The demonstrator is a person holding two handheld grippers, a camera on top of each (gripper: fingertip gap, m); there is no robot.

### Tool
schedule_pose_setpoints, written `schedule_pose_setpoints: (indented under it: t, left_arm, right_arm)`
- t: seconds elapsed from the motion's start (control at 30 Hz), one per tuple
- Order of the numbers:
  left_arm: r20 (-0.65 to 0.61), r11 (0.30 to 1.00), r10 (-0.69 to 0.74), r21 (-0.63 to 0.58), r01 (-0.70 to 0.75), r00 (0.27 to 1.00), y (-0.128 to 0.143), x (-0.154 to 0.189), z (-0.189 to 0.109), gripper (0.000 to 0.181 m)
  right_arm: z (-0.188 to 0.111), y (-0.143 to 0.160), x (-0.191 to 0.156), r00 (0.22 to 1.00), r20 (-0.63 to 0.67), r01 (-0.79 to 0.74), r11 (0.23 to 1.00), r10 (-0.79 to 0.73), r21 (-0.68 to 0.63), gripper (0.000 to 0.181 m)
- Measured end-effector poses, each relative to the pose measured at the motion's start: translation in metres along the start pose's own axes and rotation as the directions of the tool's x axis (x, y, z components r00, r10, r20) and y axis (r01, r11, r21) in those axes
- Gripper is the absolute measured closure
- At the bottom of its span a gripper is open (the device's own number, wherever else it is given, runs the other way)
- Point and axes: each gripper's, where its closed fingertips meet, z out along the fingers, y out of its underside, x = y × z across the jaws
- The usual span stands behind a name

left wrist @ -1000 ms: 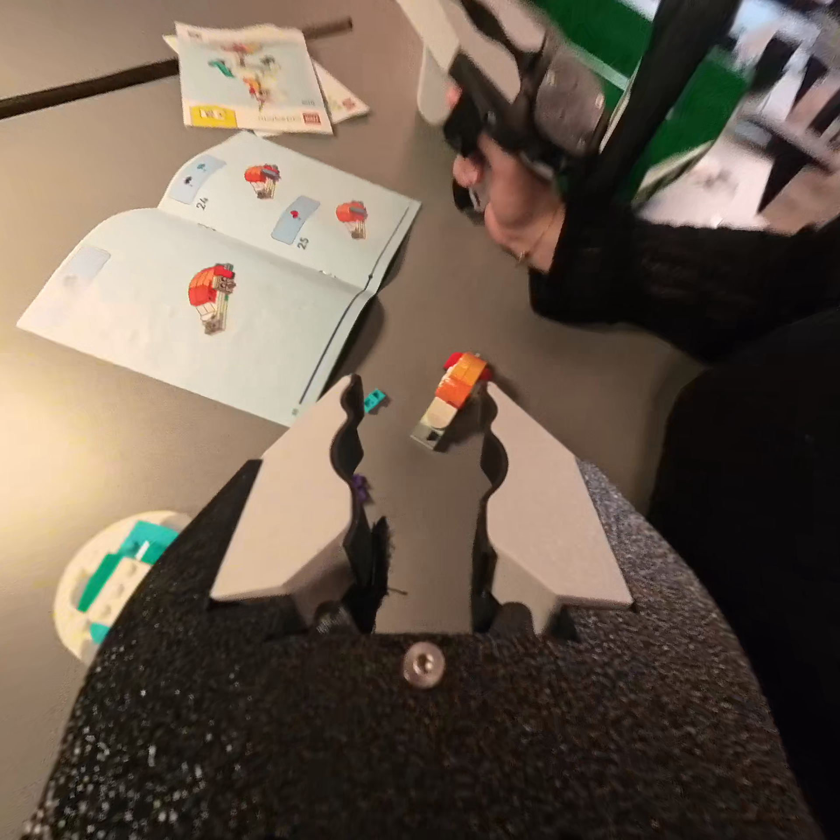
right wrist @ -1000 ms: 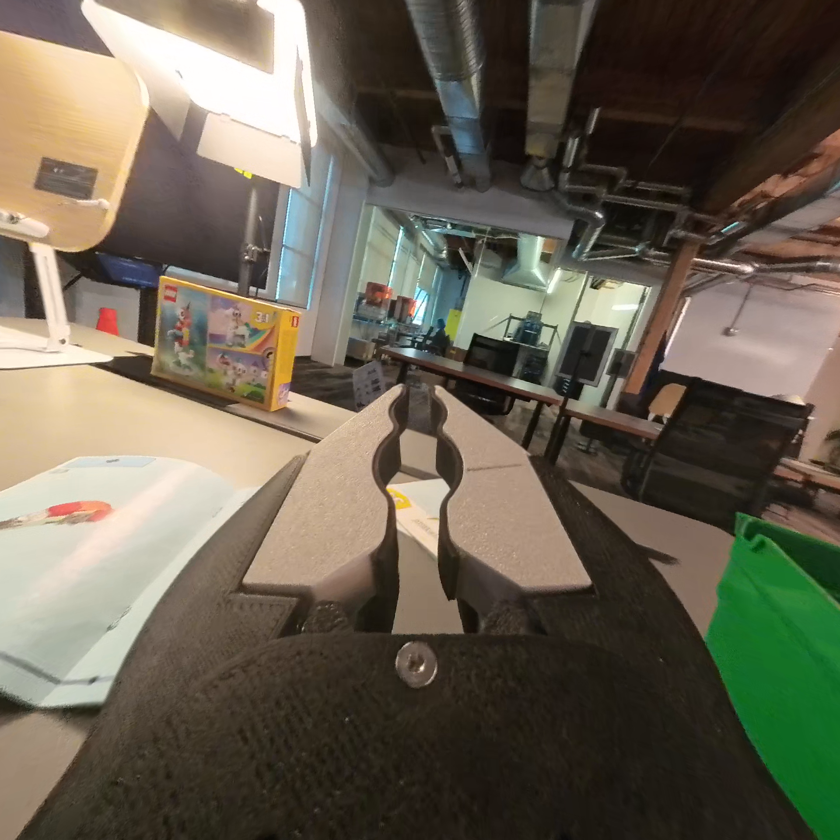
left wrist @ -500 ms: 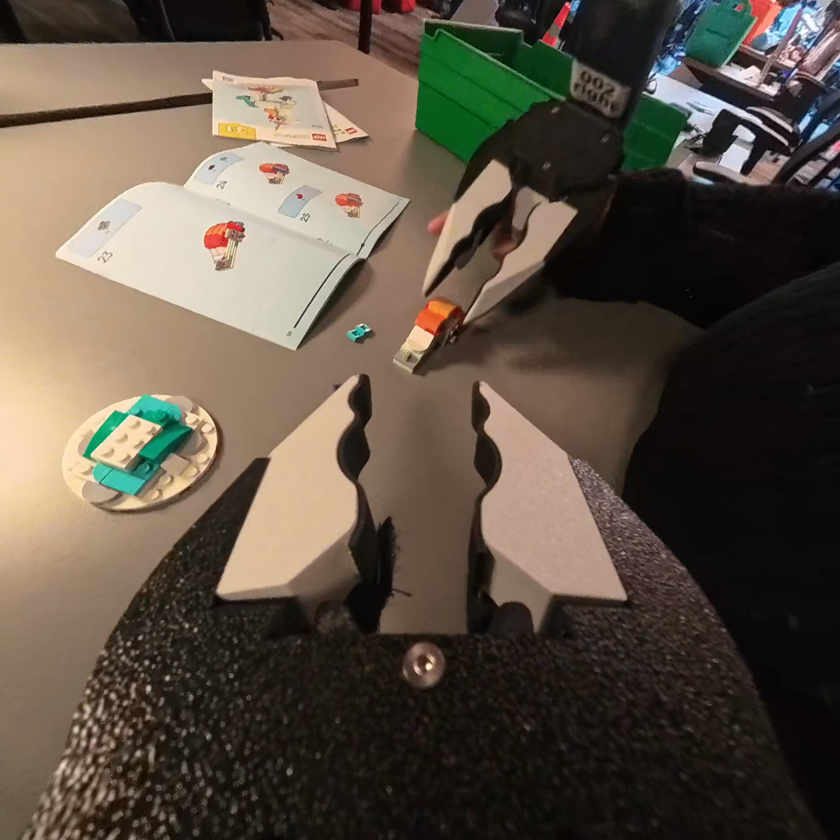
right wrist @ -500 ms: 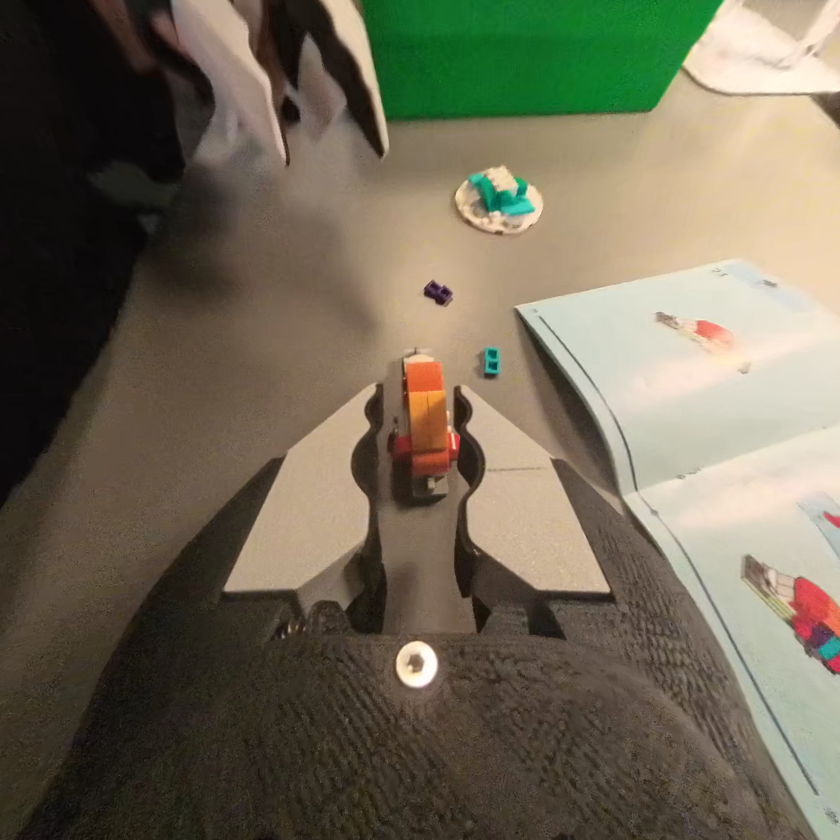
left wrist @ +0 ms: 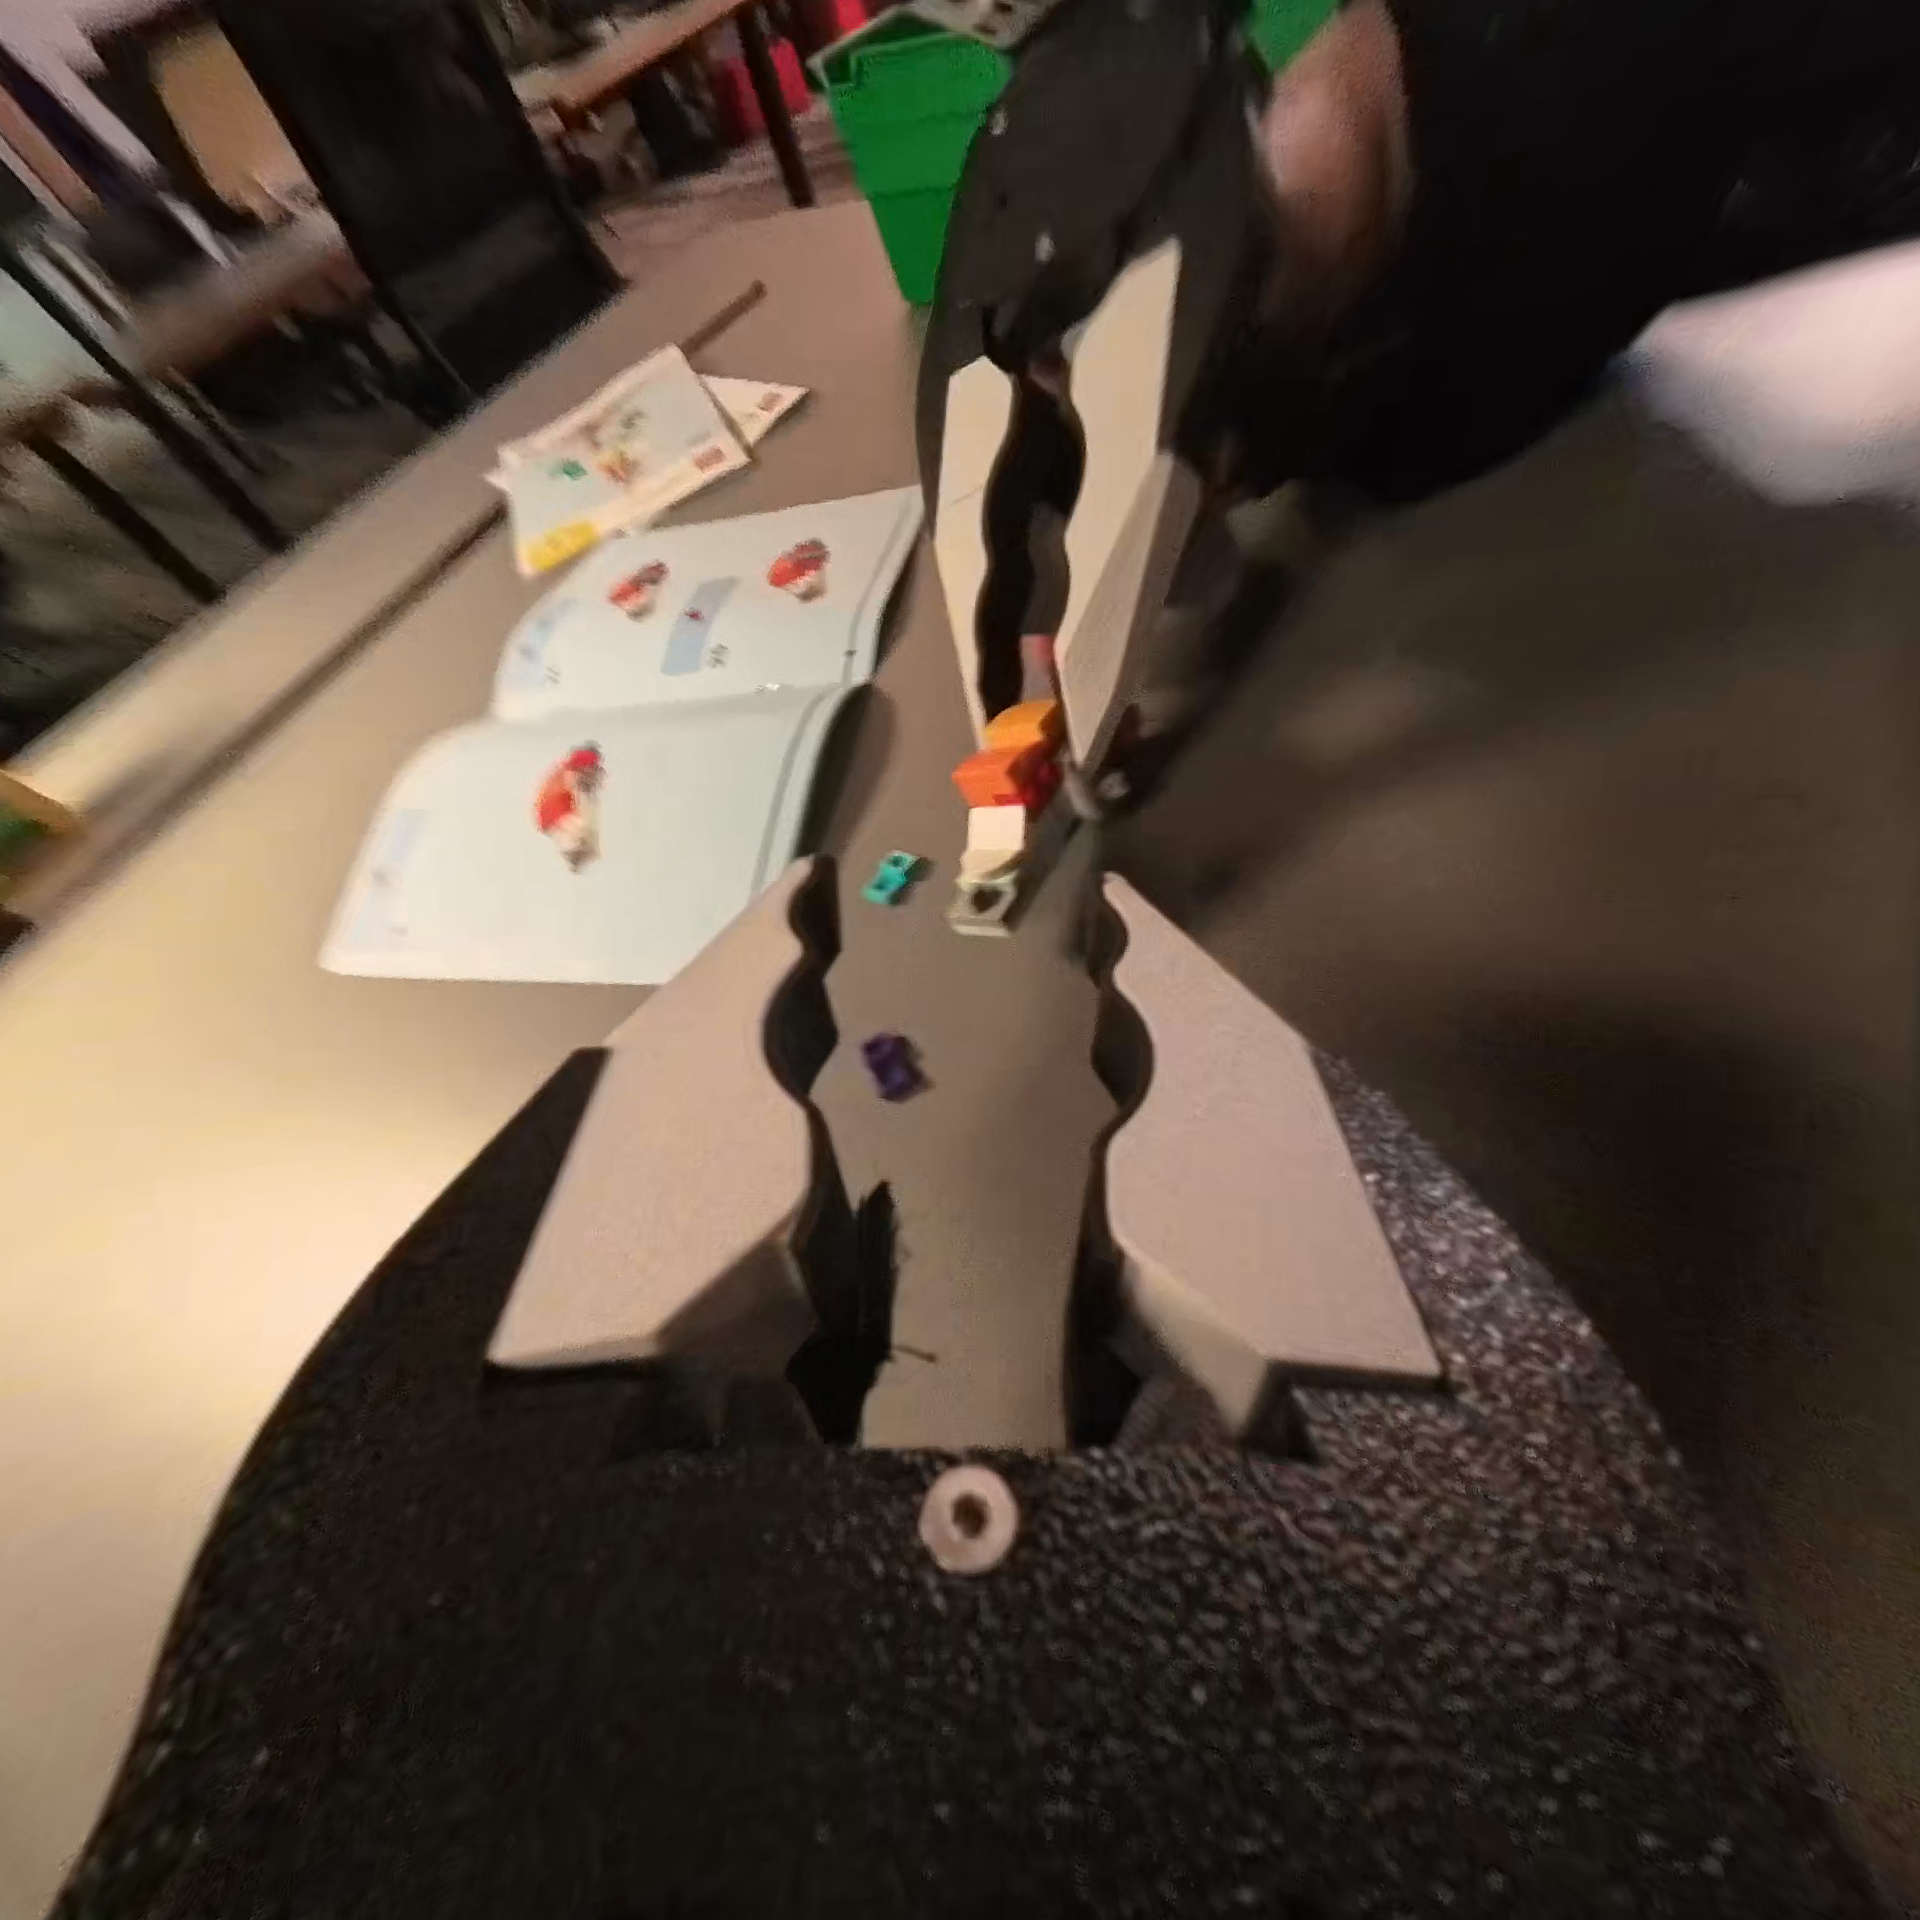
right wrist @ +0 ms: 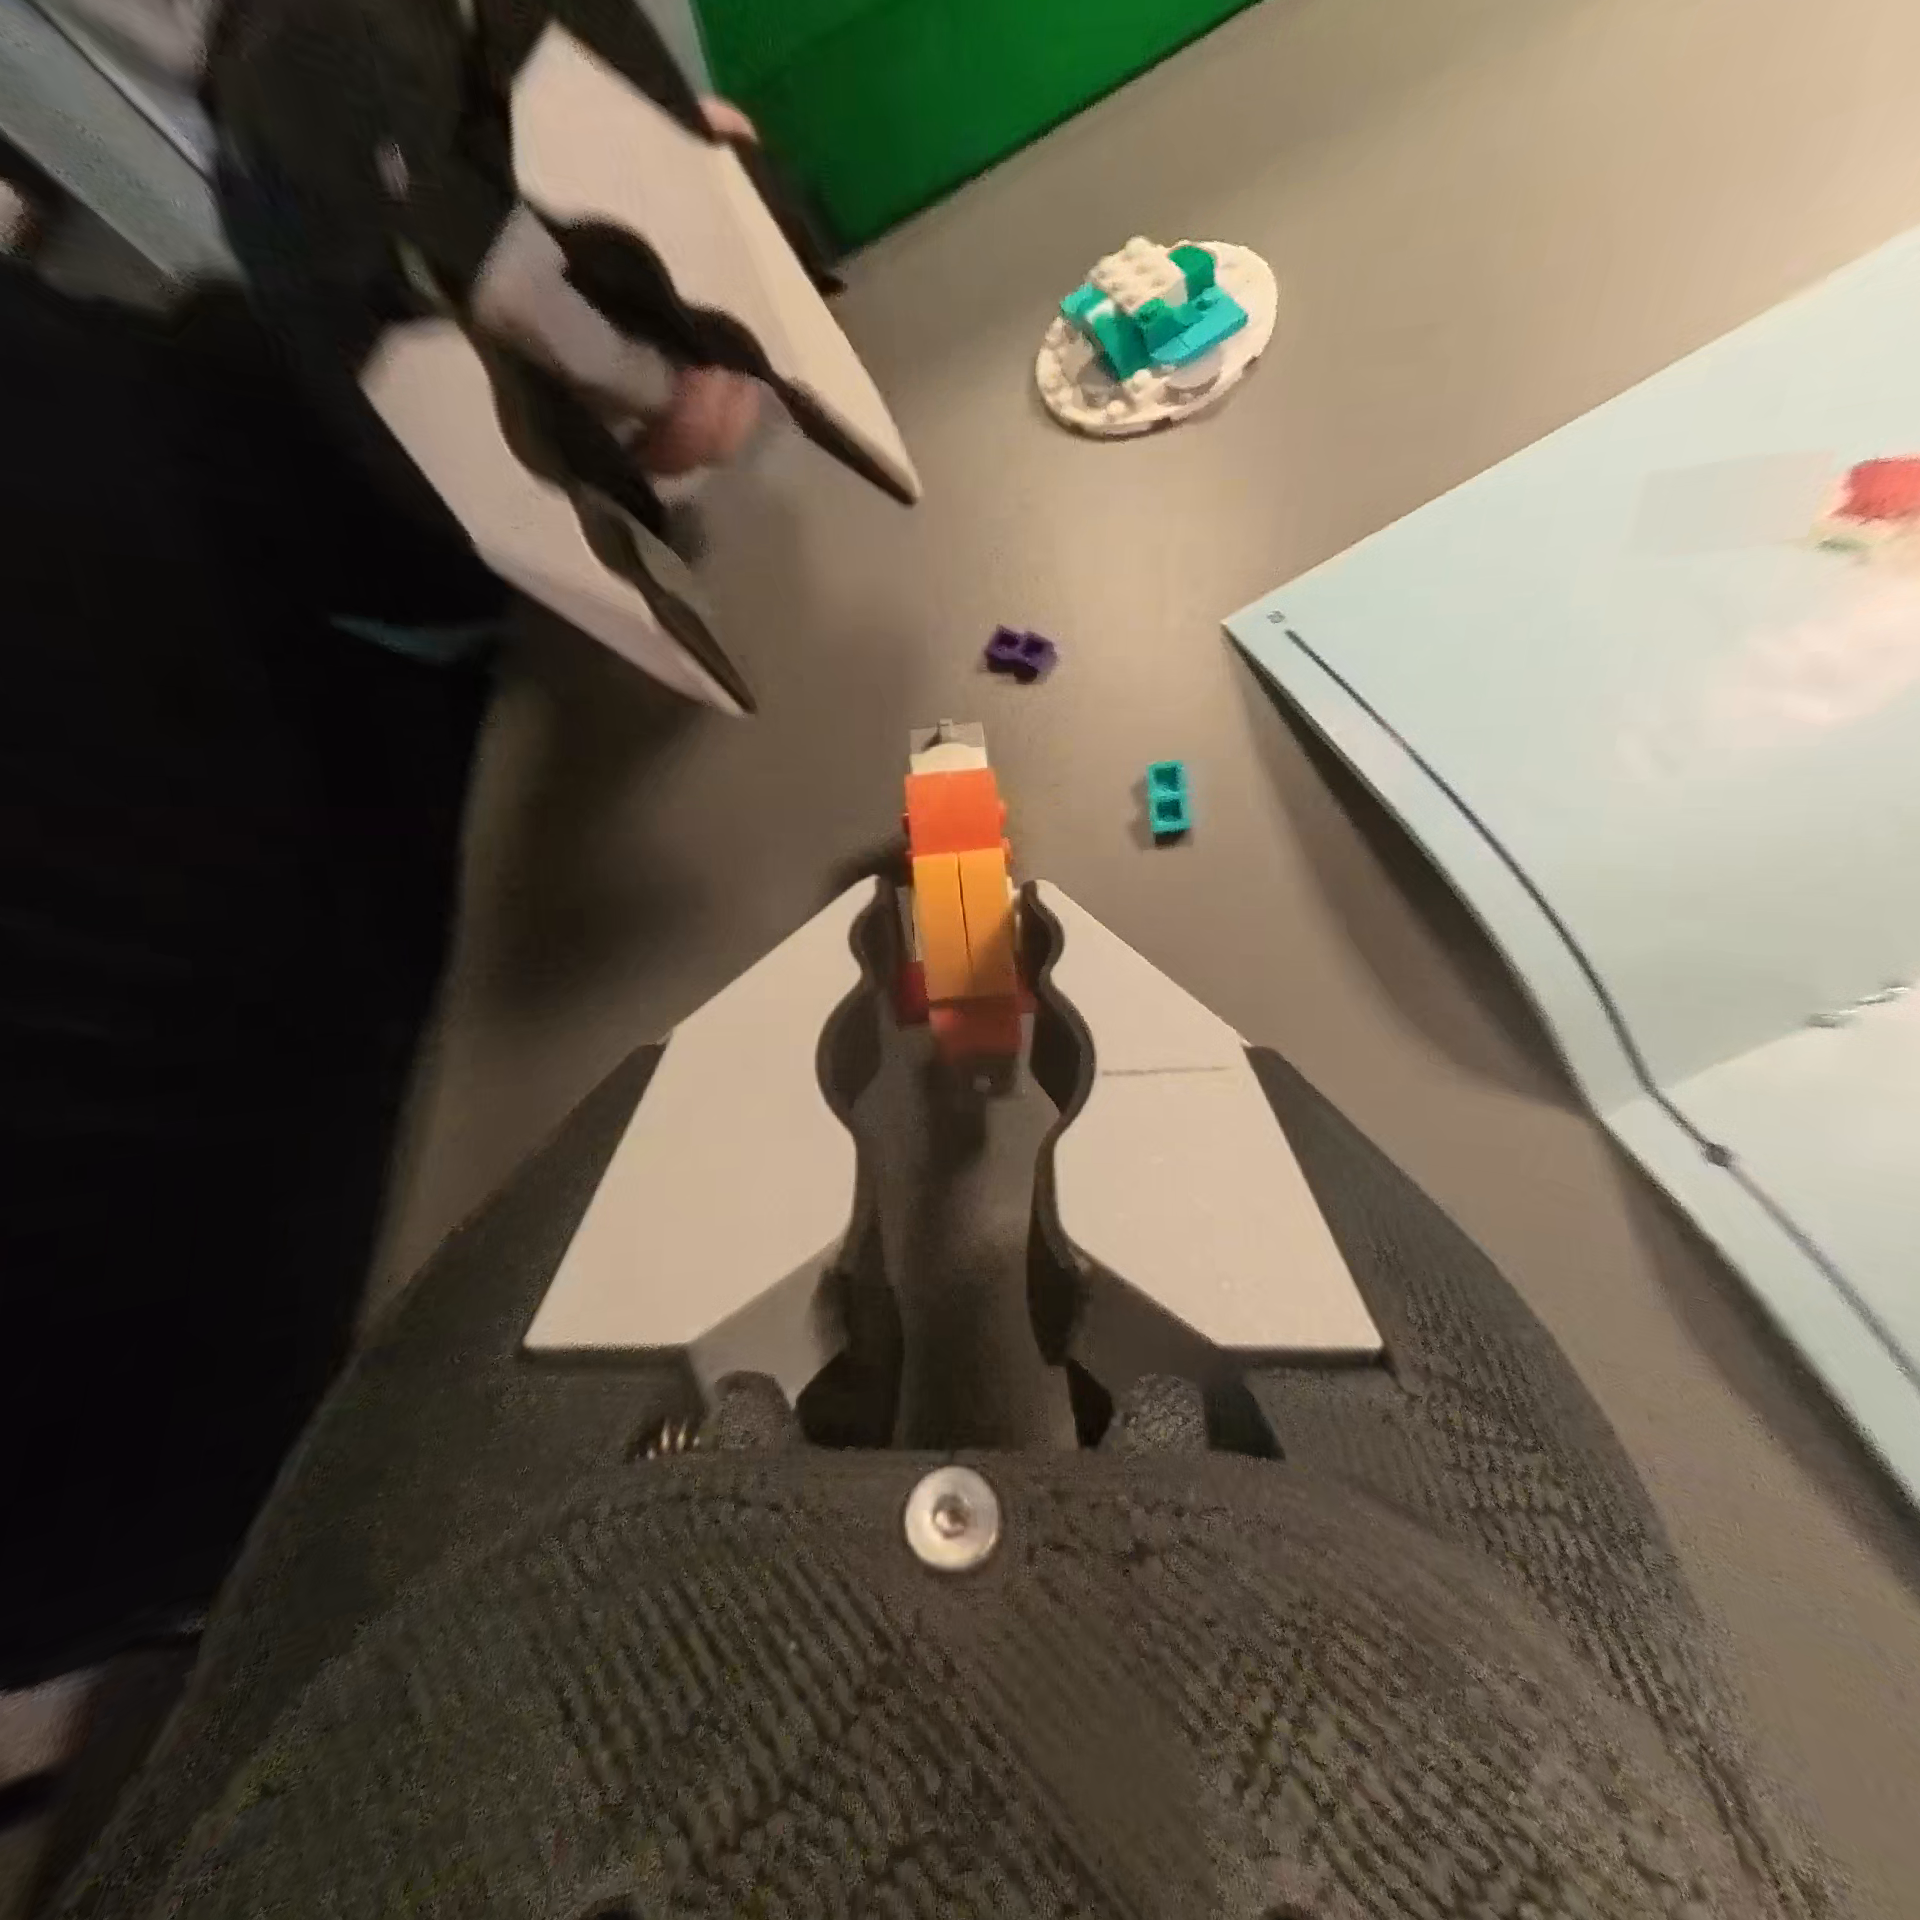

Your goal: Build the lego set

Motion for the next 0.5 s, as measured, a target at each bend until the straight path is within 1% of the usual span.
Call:
schedule_pose_setpoints:
  t: [0.07,0.1,0.13,0.17,0.2,0.23,0.27,0.37,0.43,0.47,0.5]
  left_arm:
    - [0.081,0.980,0.200,-0.017,-0.199,0.976,0.003,-0.004,0.003,0.123]
    - [0.111,0.952,0.306,-0.032,-0.304,0.946,0.005,-0.004,0.003,0.122]
    - [0.135,0.914,0.406,-0.047,-0.404,0.904,0.005,-0.003,0.002,0.127]
    - [0.168,0.871,0.490,-0.064,-0.486,0.855,0.005,-0.004,0.000,0.136]
    - [0.198,0.835,0.550,-0.084,-0.544,0.812,0.005,-0.006,-0.001,0.144]
    - [0.202,0.809,0.588,-0.109,-0.578,0.784,0.008,-0.006,-0.001,0.148]
    - [0.191,0.792,0.610,-0.133,-0.595,0.769,0.013,-0.006,-0.001,0.145]
    - [0.152,0.777,0.628,-0.178,-0.604,0.763,0.026,-0.006,0.001,0.142]
    - [0.152,0.771,0.636,-0.167,-0.615,0.756,0.026,-0.004,0.000,0.153]
    - [0.161,0.767,0.641,-0.152,-0.623,0.750,0.023,-0.002,-0.001,0.166]
    - [0.165,0.766,0.643,-0.139,-0.628,0.748,0.021,0.000,-0.002,0.167]
  right_arm:
    - [0.002,-0.007,-0.003,0.990,0.071,-0.122,0.992,0.121,0.011,0.158]
    - [0.004,-0.009,-0.003,0.981,0.091,-0.175,0.985,0.174,0.004,0.158]
    - [0.006,-0.011,-0.002,0.971,0.100,-0.220,0.975,0.219,-0.005,0.158]
    - [0.008,-0.013,-0.002,0.961,0.112,-0.254,0.967,0.254,-0.011,0.158]
    - [0.011,-0.016,-0.005,0.950,0.136,-0.281,0.960,0.280,-0.015,0.158]
    - [0.013,-0.018,-0.008,0.938,0.160,-0.307,0.951,0.306,-0.017,0.158]
    - [0.015,-0.020,-0.011,0.925,0.185,-0.333,0.943,0.332,-0.026,0.158]
    - [0.020,-0.023,-0.019,0.885,0.253,-0.390,0.919,0.391,-0.057,0.159]
    - [0.022,-0.023,-0.020,0.870,0.265,-0.411,0.908,0.416,-0.074,0.159]
    - [0.022,-0.023,-0.021,0.867,0.270,-0.414,0.907,0.419,-0.078,0.159]
    - [0.022,-0.023,-0.023,0.863,0.282,-0.415,0.906,0.420,-0.078,0.159]
